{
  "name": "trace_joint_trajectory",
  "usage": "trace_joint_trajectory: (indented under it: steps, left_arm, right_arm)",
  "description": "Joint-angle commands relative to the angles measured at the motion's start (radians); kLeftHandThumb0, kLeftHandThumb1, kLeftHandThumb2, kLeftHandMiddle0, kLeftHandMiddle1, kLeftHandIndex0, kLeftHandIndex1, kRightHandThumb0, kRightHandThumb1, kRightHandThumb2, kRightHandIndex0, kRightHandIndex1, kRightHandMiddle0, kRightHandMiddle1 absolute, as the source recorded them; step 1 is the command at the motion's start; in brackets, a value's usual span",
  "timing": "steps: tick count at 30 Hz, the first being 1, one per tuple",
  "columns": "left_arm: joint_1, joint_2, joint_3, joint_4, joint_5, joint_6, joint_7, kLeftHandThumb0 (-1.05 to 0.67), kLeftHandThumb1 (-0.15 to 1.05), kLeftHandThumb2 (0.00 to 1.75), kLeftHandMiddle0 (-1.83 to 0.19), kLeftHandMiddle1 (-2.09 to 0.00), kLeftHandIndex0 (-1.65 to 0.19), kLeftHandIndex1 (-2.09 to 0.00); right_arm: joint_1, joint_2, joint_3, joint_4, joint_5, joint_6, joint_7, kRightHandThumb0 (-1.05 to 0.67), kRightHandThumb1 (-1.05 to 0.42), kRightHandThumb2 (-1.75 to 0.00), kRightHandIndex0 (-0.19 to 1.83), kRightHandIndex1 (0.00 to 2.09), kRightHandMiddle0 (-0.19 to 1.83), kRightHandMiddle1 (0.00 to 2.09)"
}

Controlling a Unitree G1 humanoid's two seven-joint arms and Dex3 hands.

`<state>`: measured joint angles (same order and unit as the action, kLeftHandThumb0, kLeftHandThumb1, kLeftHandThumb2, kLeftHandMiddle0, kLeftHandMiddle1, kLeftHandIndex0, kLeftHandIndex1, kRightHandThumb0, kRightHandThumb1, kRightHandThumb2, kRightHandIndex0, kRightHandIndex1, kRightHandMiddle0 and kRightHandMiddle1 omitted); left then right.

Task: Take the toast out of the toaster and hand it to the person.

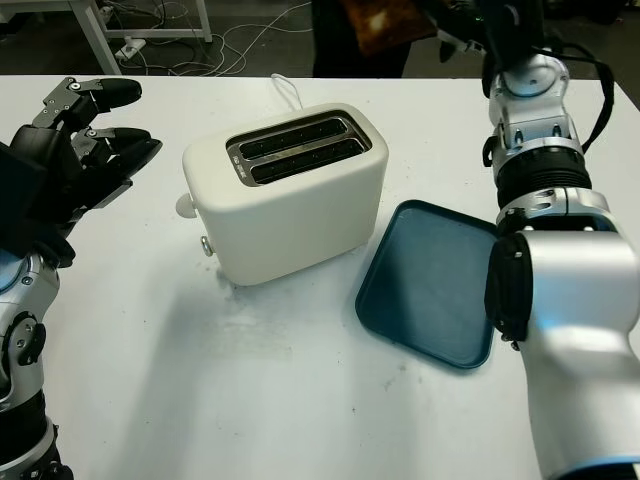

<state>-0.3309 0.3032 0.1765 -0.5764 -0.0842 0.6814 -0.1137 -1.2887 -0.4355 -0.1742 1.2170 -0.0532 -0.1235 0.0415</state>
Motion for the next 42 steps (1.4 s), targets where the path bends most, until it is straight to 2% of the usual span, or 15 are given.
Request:
trace_joint_trajectory:
  steps: [1, 4, 8, 12, 17, 31, 42]
  left_arm:
    - [0.004, 0.009, -0.006, 0.002, 0.003, -0.014, -0.006, -0.68, 0.89, 0.00, 0.00, -1.17, -0.07, -0.92]
    - [0.003, 0.010, -0.007, 0.007, 0.004, -0.024, -0.007, -0.67, 0.89, 0.00, 0.00, -1.18, -0.08, -0.92]
    - [0.003, 0.002, -0.001, 0.014, -0.004, -0.033, -0.007, -0.68, 0.88, 0.00, 0.00, -1.20, -0.08, -0.93]
    - [0.003, 0.009, -0.006, 0.009, 0.002, -0.025, -0.007, -0.68, 0.89, 0.00, 0.00, -1.20, -0.07, -0.94]
    - [0.006, 0.008, -0.005, 0.003, 0.001, -0.022, -0.008, -0.67, 0.89, 0.00, 0.00, -1.18, -0.07, -0.93]
    - [0.015, 0.015, -0.007, 0.006, 0.007, -0.032, -0.014, -0.68, 0.90, 0.01, 0.00, -1.17, -0.06, -0.92]
    - [0.016, 0.005, 0.003, -0.003, -0.004, -0.015, -0.012, -0.68, 0.90, 0.00, 0.00, -1.14, -0.05, -0.91]
  right_arm:
    - [0.019, 0.016, -0.025, 0.018, 0.030, 0.043, -0.033, -0.19, -0.92, -0.45, 0.86, 1.75, 0.45, 1.75]
    - [0.043, 0.033, -0.050, 0.033, 0.051, 0.063, -0.084, -0.13, -0.92, -0.45, 0.67, 1.75, 0.23, 1.72]
    - [0.071, 0.054, -0.088, 0.047, 0.096, 0.069, -0.074, -0.09, -0.92, -0.49, 0.58, 1.75, 0.21, 1.74]
    - [0.084, 0.081, -0.114, 0.050, 0.127, 0.084, -0.083, -0.10, -0.92, -0.50, 0.49, 1.75, 0.03, 1.75]
    - [0.106, 0.095, -0.098, 0.056, 0.113, 0.081, -0.105, -0.06, -0.92, -0.54, 0.47, 1.75, 0.05, 1.75]
    - [0.159, 0.108, -0.075, 0.057, 0.105, 0.067, -0.078, -0.11, -0.92, -0.49, 0.65, 1.75, 0.26, 1.75]
    - [0.164, 0.104, -0.065, 0.052, 0.113, 0.071, -0.076, -0.10, -0.92, -0.49, 0.64, 1.75, 0.24, 1.75]
